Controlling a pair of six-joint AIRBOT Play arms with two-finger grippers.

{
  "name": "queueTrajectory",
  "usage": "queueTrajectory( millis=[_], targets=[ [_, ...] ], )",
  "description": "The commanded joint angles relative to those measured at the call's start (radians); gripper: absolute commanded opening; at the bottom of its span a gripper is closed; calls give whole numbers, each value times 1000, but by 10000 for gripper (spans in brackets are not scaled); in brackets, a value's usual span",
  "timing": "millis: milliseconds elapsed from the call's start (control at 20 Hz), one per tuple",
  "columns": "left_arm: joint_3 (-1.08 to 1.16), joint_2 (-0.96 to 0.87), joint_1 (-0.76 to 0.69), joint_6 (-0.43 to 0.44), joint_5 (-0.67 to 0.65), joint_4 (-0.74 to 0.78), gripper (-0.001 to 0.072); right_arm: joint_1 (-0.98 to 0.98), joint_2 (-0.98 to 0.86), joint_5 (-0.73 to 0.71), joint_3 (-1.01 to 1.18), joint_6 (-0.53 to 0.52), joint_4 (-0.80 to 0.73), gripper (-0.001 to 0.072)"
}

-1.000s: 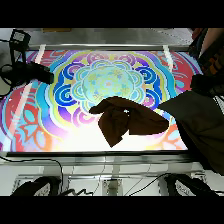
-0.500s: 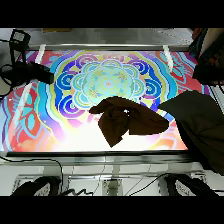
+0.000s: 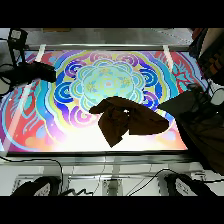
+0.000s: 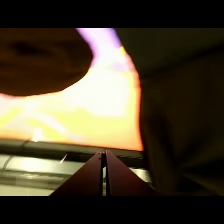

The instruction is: Fold the clothes and pants, and hang the long-sleeved shirts on hangers.

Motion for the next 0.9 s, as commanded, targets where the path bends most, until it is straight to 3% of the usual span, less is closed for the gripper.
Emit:
queueTrajectory(
  millis=[0,50,250,450,850],
  targets=[
    [0,0,0,0,0,-23,59,33,-1,-121,-181,-301,154,154],
    [0,0,0,0,0,-22,60,53,-1,-185,-199,-367,153,279],
    [0,0,0,0,0,-22,59,106,-2,-453,-211,-575,148,266],
    [0,0,0,0,0,-22,60,113,-68,-501,-211,-891,144,269],
    [0,0,0,0,0,-22,61,139,-205,-518,-211,-985,179,268]
  ],
)
